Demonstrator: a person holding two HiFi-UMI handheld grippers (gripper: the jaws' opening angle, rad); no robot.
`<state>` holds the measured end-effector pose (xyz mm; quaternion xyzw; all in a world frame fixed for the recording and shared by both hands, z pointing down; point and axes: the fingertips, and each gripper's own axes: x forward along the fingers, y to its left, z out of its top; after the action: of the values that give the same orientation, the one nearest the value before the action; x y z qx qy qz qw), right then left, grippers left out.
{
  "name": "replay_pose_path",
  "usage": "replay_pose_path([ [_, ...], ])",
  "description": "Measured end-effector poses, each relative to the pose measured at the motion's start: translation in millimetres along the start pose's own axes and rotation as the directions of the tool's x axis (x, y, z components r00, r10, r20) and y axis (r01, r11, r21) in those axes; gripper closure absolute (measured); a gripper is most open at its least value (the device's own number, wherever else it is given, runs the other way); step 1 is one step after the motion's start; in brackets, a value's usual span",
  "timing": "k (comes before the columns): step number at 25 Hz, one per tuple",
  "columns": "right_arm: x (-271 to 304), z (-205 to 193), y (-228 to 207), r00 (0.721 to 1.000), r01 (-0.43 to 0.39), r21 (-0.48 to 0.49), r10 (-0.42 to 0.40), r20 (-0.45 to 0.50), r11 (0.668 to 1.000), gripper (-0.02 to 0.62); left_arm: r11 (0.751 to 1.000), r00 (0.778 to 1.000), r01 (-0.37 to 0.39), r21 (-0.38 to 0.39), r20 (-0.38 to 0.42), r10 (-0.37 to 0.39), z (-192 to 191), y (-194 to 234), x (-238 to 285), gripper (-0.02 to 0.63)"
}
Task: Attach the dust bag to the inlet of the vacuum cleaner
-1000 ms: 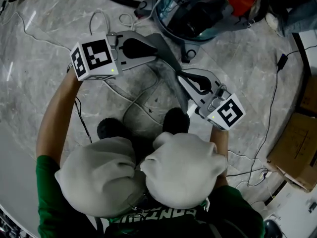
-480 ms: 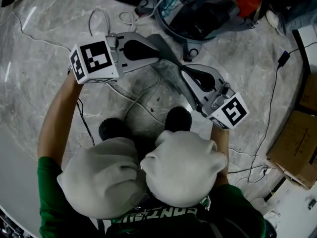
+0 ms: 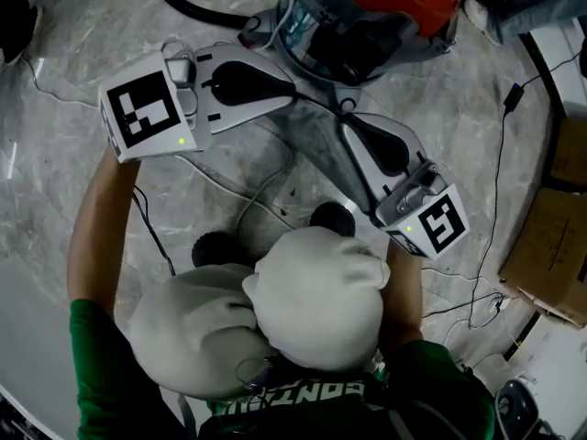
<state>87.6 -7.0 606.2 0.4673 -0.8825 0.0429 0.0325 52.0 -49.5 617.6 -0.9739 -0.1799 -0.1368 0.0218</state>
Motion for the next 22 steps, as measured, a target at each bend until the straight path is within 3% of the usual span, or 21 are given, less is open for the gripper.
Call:
replay_pose_path([
  [5, 3, 27, -12, 0.996, 0.08, 0.004, -0.08, 0.048, 0.997, 0.58, 0.999, 1.0, -0.014, 0.045, -0.023, 0.015, 28, 15, -7, 0.589],
  [12, 4, 35, -32, 0.979, 0.194, -0.012, -0.193, 0.065, 0.981, 0.58, 0.993, 0.999, -0.009, 0.114, -0.03, 0.013, 41, 36, 2, 0.589],
  [22, 2, 39, -52, 0.97, 0.227, 0.011, -0.227, 0.087, 0.974, 0.58, 0.993, 1.0, -0.013, 0.119, -0.01, 0.014, 47, 52, 15, 0.588],
])
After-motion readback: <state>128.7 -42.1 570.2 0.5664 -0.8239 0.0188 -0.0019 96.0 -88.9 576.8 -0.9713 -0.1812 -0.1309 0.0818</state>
